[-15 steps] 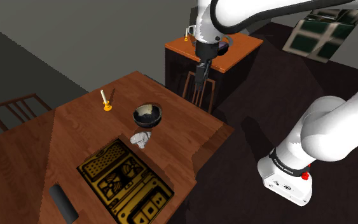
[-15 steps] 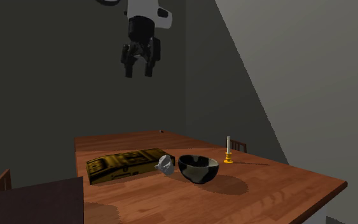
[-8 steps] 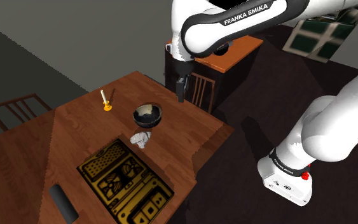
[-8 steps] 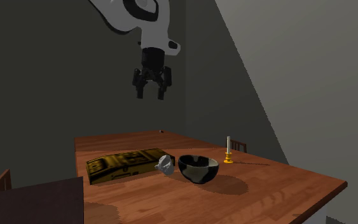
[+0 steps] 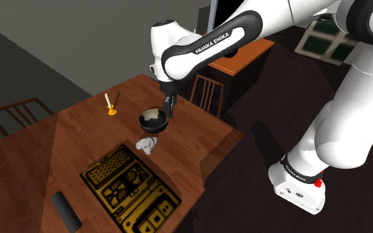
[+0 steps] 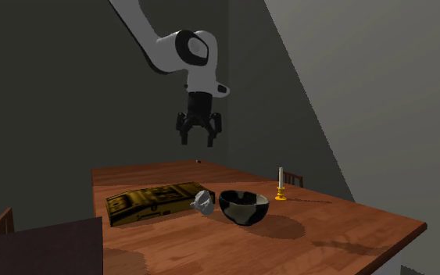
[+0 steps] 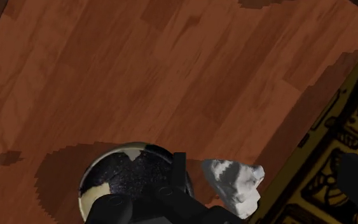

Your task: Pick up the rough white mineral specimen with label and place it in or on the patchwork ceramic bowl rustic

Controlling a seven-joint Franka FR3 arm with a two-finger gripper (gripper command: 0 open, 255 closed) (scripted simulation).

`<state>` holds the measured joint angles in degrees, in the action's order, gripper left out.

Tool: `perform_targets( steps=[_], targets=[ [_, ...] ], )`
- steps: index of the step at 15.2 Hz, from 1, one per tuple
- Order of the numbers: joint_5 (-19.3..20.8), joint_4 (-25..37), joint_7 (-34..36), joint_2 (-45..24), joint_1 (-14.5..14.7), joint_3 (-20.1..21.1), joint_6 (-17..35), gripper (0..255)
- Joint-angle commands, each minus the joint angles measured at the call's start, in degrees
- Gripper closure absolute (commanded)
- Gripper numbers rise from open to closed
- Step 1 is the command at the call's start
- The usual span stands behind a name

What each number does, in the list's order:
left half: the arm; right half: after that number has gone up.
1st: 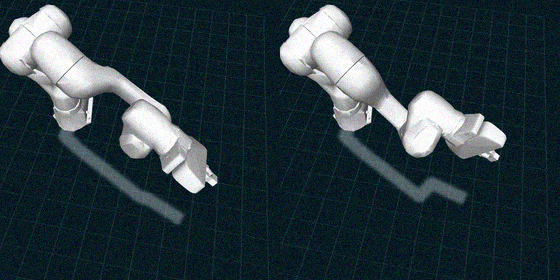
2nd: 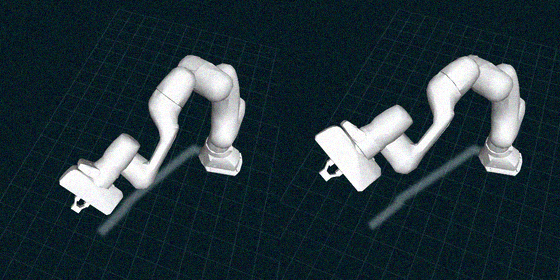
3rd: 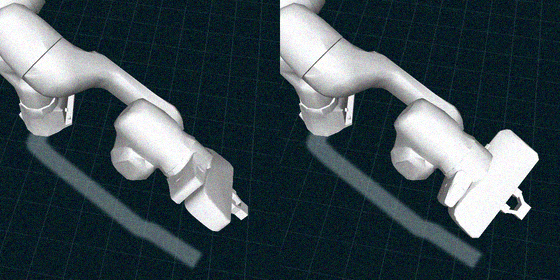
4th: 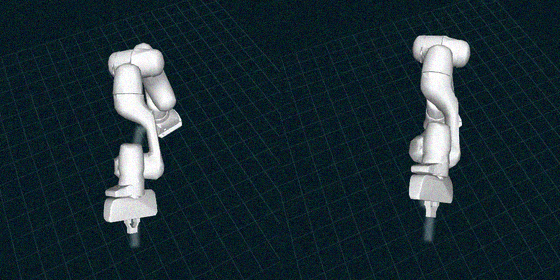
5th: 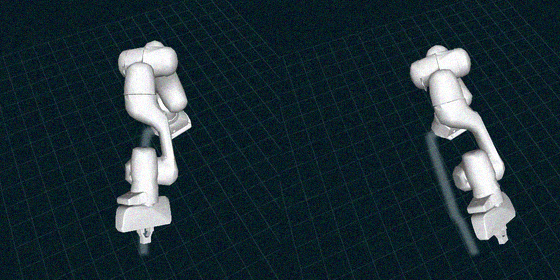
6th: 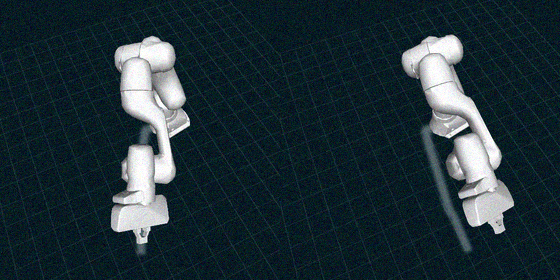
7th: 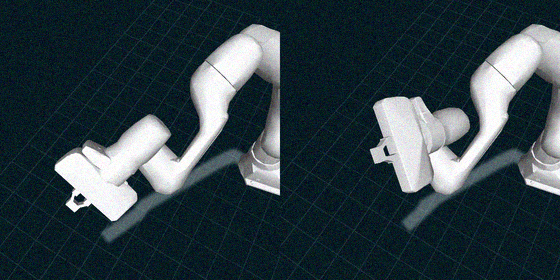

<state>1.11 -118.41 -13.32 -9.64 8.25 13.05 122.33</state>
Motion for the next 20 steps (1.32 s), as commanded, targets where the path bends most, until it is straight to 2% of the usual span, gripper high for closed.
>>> perform_targets(
  steps=[1, 8, 15, 20],
  targets=[
    [1.49, 2.39, 0.26, -4.02, 0.88, 0.36, 1.28, 0],
    [6.82, 14.82, 0.63, -19.33, 4.84, 0.43, 2.88, 0],
    [10.94, 31.14, -0.51, -35.18, 9.79, -0.25, 1.31, 0],
    [11.5, 31.86, -0.42, -37.86, 10.25, -0.66, 3.2, 0]
  ],
)
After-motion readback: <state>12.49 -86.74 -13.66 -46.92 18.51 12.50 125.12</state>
